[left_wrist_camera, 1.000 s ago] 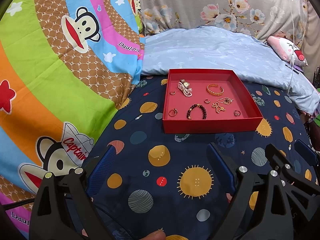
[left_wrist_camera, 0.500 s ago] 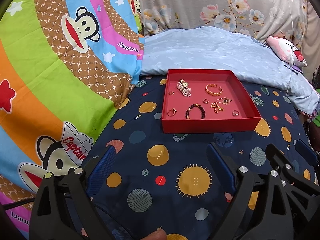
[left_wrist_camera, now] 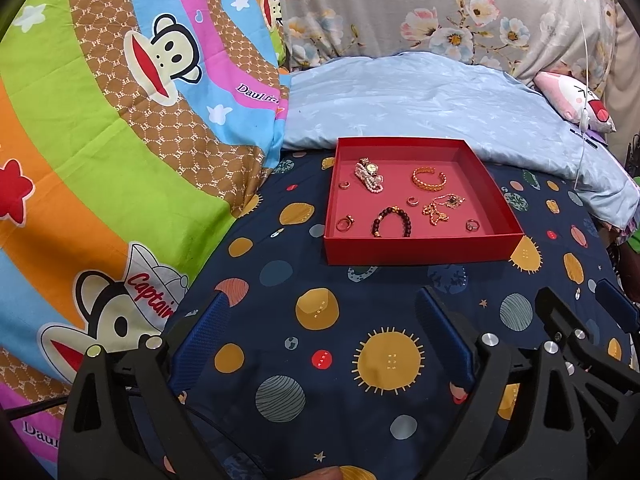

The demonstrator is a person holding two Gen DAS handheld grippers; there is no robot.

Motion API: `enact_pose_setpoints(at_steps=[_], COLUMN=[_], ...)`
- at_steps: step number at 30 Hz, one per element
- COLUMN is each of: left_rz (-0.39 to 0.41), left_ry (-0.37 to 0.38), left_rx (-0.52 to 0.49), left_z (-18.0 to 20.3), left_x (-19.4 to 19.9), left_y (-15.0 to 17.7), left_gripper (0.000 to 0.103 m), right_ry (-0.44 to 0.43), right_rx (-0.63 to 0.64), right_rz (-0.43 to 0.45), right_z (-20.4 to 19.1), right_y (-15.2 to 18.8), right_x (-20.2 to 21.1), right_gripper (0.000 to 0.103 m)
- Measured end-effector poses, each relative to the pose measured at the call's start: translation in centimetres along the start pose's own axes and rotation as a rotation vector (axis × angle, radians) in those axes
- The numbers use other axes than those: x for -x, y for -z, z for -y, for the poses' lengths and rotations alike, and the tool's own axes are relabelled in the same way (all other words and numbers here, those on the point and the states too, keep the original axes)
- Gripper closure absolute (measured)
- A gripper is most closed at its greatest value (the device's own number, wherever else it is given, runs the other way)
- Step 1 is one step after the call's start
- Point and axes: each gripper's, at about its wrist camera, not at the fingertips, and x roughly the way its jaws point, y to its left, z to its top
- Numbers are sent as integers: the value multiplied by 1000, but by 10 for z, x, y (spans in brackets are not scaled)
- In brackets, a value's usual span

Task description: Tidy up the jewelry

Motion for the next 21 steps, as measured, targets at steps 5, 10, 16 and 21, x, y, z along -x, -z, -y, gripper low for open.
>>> enact_pose_setpoints(at_steps=[5, 10, 16, 21], left_rz=[-5, -43, -55, -47], left_ry=[8, 24, 11, 7], left_rx=[-8, 12, 17, 16], left_z=[1, -1, -1, -1], left_x=[0, -4, -9, -9], left_y=[-1, 1, 2, 2], left_gripper=[11, 9, 9, 9], right_ry=[3, 13, 24, 26], right_rx=[1, -6, 2, 1], right_rz=[0, 0, -1, -6], right_z=[1, 2, 0, -1], right_y=[0, 1, 3, 4], right_x=[0, 1, 0, -1], right_gripper=[26, 20, 17, 17])
